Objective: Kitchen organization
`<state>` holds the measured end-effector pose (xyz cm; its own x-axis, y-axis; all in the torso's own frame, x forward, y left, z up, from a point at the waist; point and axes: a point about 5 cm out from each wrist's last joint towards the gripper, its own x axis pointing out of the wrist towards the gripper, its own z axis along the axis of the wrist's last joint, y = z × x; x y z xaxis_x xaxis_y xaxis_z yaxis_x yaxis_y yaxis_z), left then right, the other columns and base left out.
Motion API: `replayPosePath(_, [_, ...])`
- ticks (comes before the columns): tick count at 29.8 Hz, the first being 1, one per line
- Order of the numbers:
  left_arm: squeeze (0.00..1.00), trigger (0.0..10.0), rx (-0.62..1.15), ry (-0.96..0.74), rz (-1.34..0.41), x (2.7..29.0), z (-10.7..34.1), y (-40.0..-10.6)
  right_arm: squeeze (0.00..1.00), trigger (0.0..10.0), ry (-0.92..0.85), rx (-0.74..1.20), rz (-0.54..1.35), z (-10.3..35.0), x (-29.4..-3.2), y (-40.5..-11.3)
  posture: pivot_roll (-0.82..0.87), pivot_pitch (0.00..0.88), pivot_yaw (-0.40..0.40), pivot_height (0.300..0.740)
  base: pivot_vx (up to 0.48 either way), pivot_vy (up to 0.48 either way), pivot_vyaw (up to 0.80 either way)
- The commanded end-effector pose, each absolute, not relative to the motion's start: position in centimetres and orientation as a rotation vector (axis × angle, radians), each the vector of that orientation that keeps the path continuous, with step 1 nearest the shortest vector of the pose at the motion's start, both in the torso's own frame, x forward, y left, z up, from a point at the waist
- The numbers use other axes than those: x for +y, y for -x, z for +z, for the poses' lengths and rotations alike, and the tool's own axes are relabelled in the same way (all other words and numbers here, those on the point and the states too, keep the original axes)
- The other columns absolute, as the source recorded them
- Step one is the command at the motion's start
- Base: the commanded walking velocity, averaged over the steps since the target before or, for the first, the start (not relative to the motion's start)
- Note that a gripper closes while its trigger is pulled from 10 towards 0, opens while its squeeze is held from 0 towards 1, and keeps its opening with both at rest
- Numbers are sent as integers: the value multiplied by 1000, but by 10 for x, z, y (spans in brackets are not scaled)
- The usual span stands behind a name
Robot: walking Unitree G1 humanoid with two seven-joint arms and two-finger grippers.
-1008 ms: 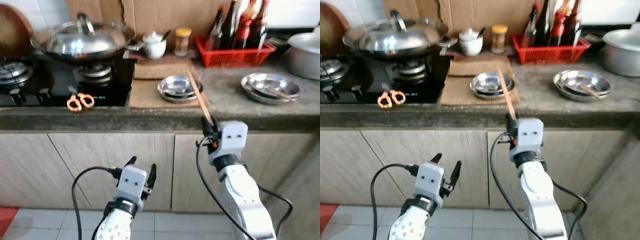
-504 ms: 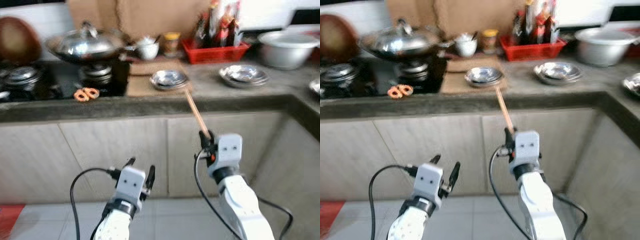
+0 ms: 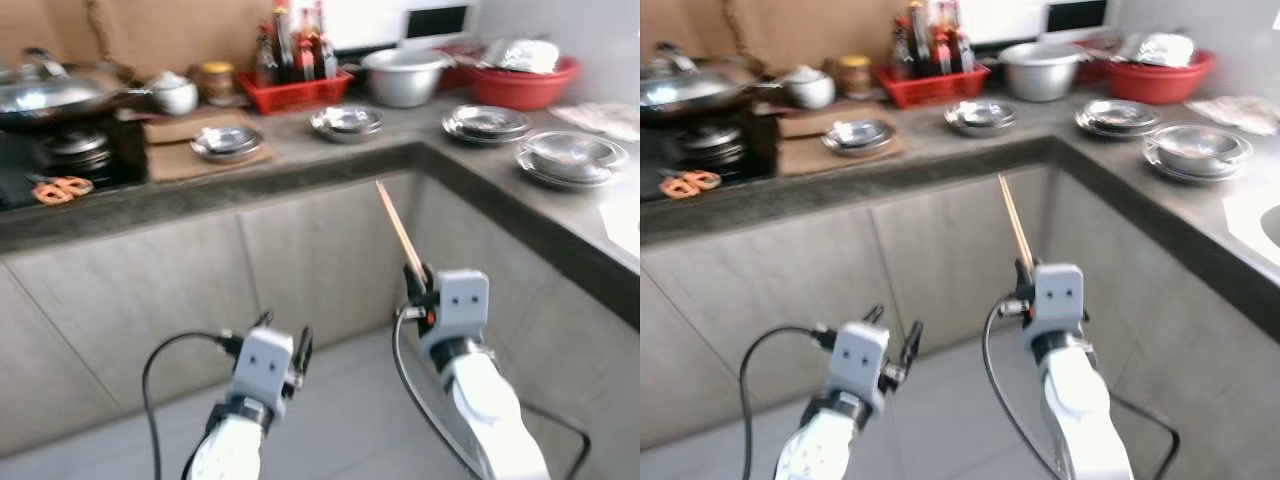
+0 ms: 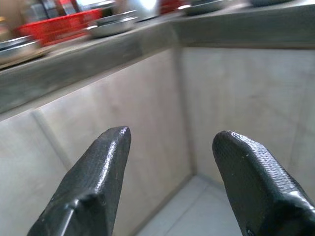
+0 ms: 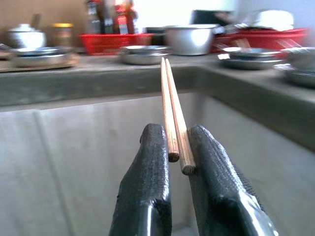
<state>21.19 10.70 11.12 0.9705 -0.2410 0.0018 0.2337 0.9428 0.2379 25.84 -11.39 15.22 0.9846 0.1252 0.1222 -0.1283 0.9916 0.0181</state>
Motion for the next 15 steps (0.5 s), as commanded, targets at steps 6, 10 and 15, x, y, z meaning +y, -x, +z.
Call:
replayPosePath(6, [0,10000,-28,-228,-249,105,112,-213,0,10000,-19,-129,123,155,-115,-258,42,34,-9,740,0,0,-800])
replayPosePath(10, [0,10000,-26,-224,-252,105,112,-213,0,10000,-16,-126,118,154,-115,-257,38,29,-7,740,0,446,-800])
replayPosePath(15, [0,10000,-24,-225,-256,104,112,-213,0,10000,-16,-127,117,154,-114,-257,37,27,-5,740,0,476,-800])
